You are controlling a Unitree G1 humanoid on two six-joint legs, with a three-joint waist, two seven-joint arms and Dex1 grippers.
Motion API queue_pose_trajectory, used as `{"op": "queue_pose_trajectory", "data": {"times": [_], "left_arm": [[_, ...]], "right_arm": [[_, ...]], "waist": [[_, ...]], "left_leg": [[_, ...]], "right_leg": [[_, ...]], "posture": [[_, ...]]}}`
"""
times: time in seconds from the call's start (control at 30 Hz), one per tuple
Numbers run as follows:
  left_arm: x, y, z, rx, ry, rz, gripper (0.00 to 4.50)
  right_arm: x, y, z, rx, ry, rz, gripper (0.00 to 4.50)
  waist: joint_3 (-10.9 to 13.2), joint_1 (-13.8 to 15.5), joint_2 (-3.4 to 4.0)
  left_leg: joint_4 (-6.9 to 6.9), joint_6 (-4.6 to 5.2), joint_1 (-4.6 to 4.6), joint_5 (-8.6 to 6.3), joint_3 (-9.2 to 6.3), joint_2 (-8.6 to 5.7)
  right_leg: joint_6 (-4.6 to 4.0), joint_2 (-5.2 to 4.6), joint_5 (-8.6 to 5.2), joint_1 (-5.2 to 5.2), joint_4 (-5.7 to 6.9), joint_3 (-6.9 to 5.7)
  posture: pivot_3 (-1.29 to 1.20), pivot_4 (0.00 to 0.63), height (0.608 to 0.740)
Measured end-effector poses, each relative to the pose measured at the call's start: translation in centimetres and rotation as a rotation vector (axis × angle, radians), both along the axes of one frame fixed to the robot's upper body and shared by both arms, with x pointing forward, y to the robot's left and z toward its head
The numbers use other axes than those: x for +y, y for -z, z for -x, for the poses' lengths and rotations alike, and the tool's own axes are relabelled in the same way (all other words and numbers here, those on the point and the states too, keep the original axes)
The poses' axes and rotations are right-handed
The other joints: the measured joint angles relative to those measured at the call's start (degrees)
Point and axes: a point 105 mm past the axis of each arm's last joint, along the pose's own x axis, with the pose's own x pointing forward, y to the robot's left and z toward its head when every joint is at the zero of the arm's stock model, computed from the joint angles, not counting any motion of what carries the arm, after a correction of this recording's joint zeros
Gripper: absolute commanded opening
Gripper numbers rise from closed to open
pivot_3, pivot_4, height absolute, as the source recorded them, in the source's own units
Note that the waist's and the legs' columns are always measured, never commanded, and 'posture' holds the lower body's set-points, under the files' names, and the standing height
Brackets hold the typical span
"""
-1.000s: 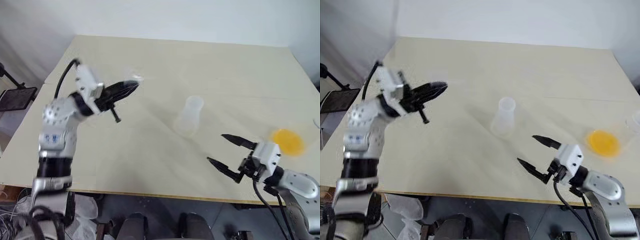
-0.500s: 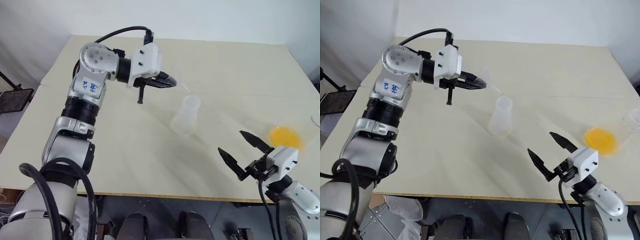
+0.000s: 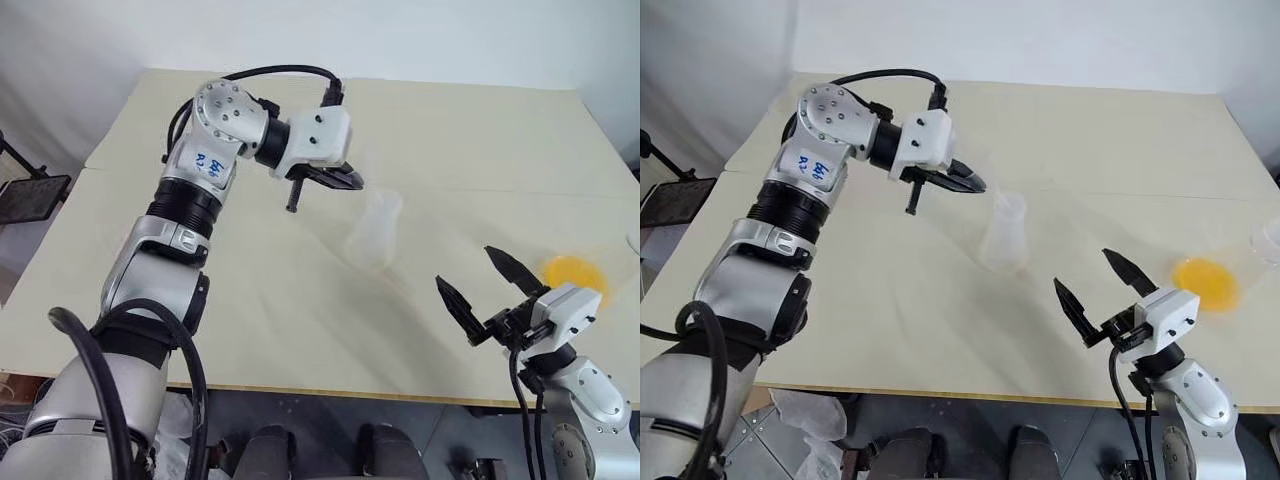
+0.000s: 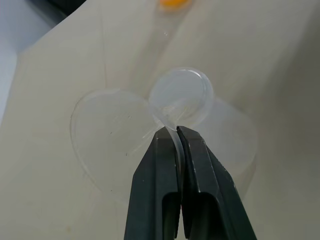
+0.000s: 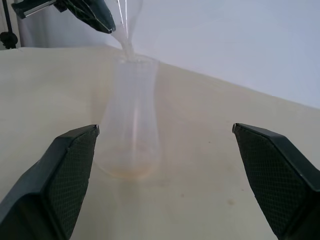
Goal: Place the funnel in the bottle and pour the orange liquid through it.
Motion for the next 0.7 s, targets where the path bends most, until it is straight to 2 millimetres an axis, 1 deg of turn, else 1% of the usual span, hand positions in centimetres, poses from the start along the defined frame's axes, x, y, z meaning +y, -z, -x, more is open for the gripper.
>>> {"op": "queue_pose_trajectory", "data": {"times": [0.07,0.17,0.27,0.37,0.4,0.43,0.6,0.67,0.7], "left_arm": [[-0.6,0.0,0.0,-0.003,0.007,-0.019,0.02],[-0.8,-0.3,-0.1,-0.019,0.001,-0.043,0.02],[-1.2,-0.4,0.0,-0.011,0.014,-0.05,0.65],[-1.7,-0.2,0.3,0.026,0.03,-0.047,1.5],[-1.7,-0.3,0.3,0.041,0.028,-0.036,1.87],[-1.7,-0.4,0.3,0.055,0.029,-0.024,2.12],[-1.5,-0.5,0.6,0.099,0.042,-0.009,3.67],[-1.4,-0.6,0.7,0.135,0.042,0.033,4.33],[-1.2,-0.8,0.8,0.161,0.045,0.07,4.49]], "right_arm": [[0.0,-0.1,0.0,-0.004,0.002,-0.001,4.5],[0.1,-0.2,0.0,-0.007,0.004,-0.002,4.5],[0.3,-0.1,0.0,-0.006,0.005,-0.007,4.5],[0.5,0.0,0.1,-0.009,0.002,-0.012,4.5],[0.6,0.0,0.1,-0.008,0.0,-0.013,4.5],[0.6,0.1,0.1,-0.008,-0.001,-0.013,4.5],[0.6,0.1,0.1,-0.009,0.002,-0.014,4.5],[0.6,0.0,0.1,-0.012,0.005,-0.012,4.5],[0.6,0.0,0.1,-0.015,0.009,-0.01,4.5]], "waist": [[0.0,0.0,0.0],[0.0,-0.1,0.0],[0.0,-0.1,0.0],[0.0,-0.1,0.0],[0.0,-0.2,0.0],[0.0,-0.1,0.0],[0.0,-0.2,0.0],[0.0,-0.2,0.0],[0.0,-0.2,0.0]], "left_leg": [[0.0,0.0,0.0,0.0,0.01,0.0],[-0.01,0.0,0.0,0.0,0.03,0.01],[-0.01,0.0,0.02,0.0,0.05,0.02],[0.0,0.0,0.01,0.0,0.05,0.01],[0.0,0.0,0.01,0.0,0.05,0.02],[0.0,0.0,0.01,0.0,0.04,0.02],[0.0,0.0,0.01,0.0,0.04,0.02],[0.01,0.0,0.01,0.0,0.04,0.02],[0.01,0.0,0.01,0.0,0.03,0.03]], "right_leg": [[0.0,0.0,0.0,0.0,0.0,0.01],[0.0,0.01,0.0,-0.03,0.0,0.0],[0.0,0.01,0.0,-0.03,0.01,0.01],[0.0,0.0,0.0,-0.03,0.01,0.02],[0.0,0.0,0.0,-0.03,0.02,0.02],[0.0,0.0,0.0,-0.03,0.02,0.02],[0.0,0.0,0.0,-0.04,0.03,0.02],[0.0,0.0,0.0,-0.04,0.04,0.02],[0.0,0.0,0.0,-0.04,0.05,0.03]], "posture": [[0.0,0.15,0.74],[0.0,0.15,0.74],[0.0,0.15,0.74],[0.0,0.15,0.74],[0.0,0.15,0.74],[0.0,0.15,0.74],[0.0,0.15,0.74],[0.0,0.15,0.74],[0.0,0.15,0.74]]}}
